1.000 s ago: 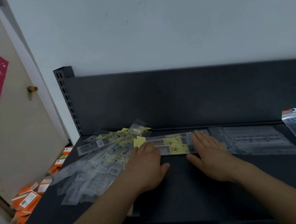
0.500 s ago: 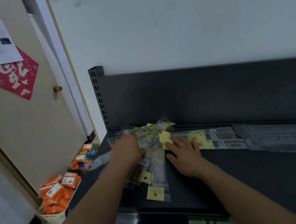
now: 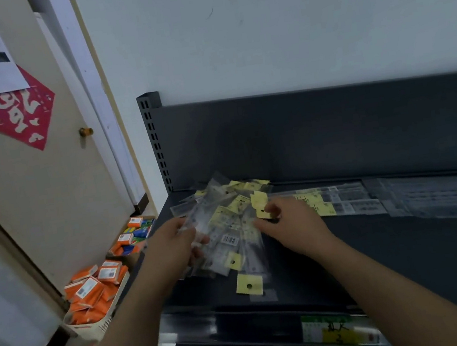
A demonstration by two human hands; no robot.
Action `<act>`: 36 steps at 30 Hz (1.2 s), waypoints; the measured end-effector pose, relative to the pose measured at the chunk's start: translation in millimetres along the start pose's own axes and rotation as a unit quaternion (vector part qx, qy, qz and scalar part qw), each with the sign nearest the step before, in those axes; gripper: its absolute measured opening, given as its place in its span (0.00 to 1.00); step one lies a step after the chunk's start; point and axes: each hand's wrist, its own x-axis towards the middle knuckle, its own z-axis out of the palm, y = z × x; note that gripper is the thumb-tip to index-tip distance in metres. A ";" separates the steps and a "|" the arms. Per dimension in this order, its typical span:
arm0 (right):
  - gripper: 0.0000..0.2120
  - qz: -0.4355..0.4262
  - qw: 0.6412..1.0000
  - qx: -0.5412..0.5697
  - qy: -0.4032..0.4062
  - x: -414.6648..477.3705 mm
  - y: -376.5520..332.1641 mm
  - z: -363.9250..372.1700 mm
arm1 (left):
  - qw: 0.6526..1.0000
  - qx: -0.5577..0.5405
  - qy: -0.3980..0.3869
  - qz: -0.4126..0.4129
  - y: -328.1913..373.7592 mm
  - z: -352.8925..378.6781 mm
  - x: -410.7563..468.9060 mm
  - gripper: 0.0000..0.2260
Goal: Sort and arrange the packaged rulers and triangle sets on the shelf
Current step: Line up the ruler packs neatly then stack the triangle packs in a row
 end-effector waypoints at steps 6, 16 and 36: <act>0.24 0.072 0.991 -0.042 -0.100 -8.6 -34.5 12.5 | 0.984 -0.179 0.000 -0.024 -6.4 10.2 -19.6 0.09; 0.07 0.111 0.916 0.364 -0.124 -15.9 -22.3 2.5 | 0.979 -0.199 0.001 -0.040 -12.8 16.5 -24.6 0.08; 0.20 0.098 0.945 0.311 -0.024 -8.9 -7.6 -13.8 | 0.954 -0.299 -0.002 0.018 -13.4 6.7 -34.7 0.09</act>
